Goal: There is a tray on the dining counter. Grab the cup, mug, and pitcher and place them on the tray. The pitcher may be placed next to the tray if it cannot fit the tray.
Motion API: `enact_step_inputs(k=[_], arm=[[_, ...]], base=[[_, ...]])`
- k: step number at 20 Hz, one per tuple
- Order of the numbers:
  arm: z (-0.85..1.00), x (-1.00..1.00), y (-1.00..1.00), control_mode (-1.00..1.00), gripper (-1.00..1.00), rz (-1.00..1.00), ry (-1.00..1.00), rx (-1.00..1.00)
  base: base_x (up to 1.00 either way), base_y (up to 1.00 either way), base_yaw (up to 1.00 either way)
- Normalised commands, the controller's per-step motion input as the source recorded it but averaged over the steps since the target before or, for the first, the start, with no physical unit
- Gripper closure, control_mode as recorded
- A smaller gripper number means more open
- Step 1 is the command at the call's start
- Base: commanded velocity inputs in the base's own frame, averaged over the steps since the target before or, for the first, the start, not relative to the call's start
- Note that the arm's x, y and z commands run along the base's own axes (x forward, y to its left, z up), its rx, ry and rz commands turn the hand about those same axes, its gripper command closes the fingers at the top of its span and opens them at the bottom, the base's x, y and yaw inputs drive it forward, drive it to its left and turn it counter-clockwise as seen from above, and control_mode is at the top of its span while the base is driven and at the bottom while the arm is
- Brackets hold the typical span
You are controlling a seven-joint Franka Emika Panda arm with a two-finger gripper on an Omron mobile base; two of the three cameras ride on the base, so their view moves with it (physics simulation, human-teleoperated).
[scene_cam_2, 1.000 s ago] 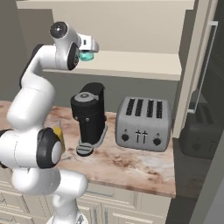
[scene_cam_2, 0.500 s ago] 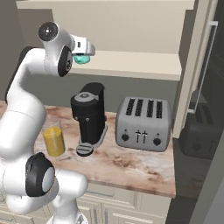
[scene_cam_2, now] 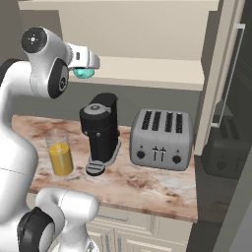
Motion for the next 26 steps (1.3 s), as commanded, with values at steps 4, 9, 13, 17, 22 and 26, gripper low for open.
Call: enact_step_inputs(k=[4,9,13,17,22,26], arm=[[0.00,-0.81,-0.07,-1.00,1.00,0.00,0.01,0.00],[0.00,-0.68,-0.01,-1.00,1.00,0.00,0.04,0.00],[0.00,-0.59,-0.01,-1.00,1.00,0.00,0.03,0.00],[0.00,-0.53,0.00,-1.00,1.00,0.00,0.04,0.00],[-0.01,-0.49,0.00,-1.00,1.00,0.00,0.01,0.00],[0.00,-0.27,0.00,-1.00,1.00,0.00,0.00,0.00]], base=[[0.00,0.00,0.00],[0.00,0.00,0.00],[0.00,0.00,0.00],[0.00,0.00,0.00],[0.00,0.00,0.00],[0.00,0.00,0.00]])
